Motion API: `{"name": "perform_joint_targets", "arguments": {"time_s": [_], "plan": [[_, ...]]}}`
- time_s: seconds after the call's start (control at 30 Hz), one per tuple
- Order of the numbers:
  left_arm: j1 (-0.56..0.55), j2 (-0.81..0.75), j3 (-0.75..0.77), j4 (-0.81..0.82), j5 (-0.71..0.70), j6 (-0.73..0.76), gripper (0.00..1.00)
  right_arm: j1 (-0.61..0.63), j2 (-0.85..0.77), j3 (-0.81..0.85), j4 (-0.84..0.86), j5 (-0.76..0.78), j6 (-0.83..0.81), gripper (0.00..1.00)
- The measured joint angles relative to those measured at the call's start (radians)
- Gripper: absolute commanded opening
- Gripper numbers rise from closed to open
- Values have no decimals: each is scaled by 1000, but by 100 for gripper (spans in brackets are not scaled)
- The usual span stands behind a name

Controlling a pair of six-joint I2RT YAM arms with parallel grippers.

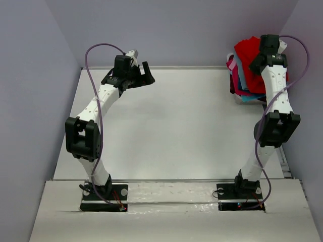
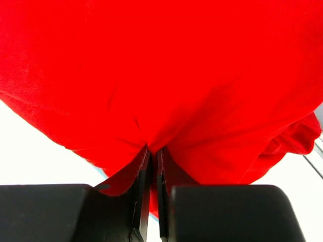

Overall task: Fold and stack the t-shirts
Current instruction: Grab the tshirt from the pile

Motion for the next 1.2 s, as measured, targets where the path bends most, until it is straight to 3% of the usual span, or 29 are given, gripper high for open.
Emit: {"name": "perform_joint_targets", "arguments": {"time_s": [0.4, 0.6, 0.93, 1.07, 1.2], "plan": [[0, 0, -1, 10, 15, 0, 99, -3, -193, -128, 1, -127, 6, 7], [0, -3, -6, 0, 10, 4, 99, -3, -324, -224, 17, -274, 8, 7], [0, -48, -49, -17, -3, 8, 99, 1, -406, -249, 67, -568, -27, 7], [0, -68, -61, -19, -7, 8, 99, 41, -407, -249, 71, -681, -54, 7], [0, -82, -70, -19, -18, 8, 99, 159, -407, -247, 70, -752, -95, 7]]}}
